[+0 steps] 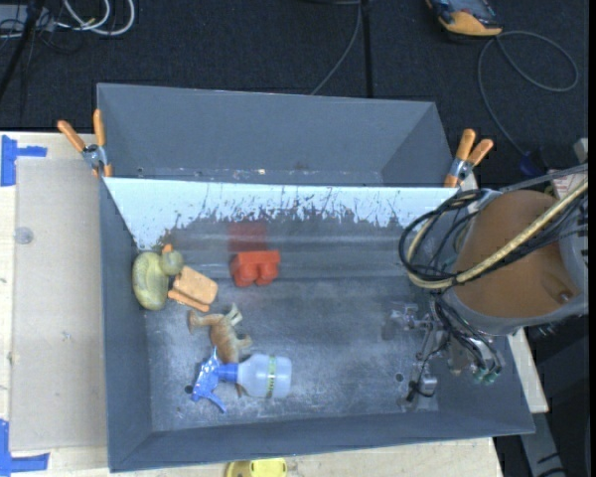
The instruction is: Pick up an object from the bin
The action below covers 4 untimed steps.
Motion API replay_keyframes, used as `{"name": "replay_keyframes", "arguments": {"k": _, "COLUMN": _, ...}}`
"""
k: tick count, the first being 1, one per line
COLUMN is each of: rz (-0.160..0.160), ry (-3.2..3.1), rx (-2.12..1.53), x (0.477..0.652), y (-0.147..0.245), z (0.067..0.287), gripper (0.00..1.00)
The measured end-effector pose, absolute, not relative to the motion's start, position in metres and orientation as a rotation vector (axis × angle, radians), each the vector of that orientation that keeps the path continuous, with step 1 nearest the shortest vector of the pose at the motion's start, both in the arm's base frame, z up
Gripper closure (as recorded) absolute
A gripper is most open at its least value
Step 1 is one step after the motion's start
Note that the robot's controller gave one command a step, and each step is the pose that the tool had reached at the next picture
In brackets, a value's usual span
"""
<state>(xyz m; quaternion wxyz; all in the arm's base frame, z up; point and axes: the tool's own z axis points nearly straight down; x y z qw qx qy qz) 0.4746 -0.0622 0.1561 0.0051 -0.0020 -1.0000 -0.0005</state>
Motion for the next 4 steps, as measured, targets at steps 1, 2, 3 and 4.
{"name": "replay_keyframes", "arguments": {"k": 1, "rz": -0.001, "ry": -3.139, "rx": -0.003, "x": 0.476, "y": -0.062, "z": 0.16, "gripper": 0.0}}
{"name": "replay_keyframes", "arguments": {"k": 2, "rz": 0.002, "ry": -3.138, "rx": -0.064, "x": 0.474, "y": -0.028, "z": 0.133, "gripper": 0.0}}
{"name": "replay_keyframes", "arguments": {"k": 3, "rz": -0.007, "ry": -3.135, "rx": 0.078, "x": 0.506, "y": -0.02, "z": 0.098, "gripper": 0.0}}
{"name": "replay_keyframes", "arguments": {"k": 4, "rz": 0.004, "ry": -3.126, "rx": 0.228, "x": 0.499, "y": -0.009, "z": 0.104, "gripper": 0.0}}
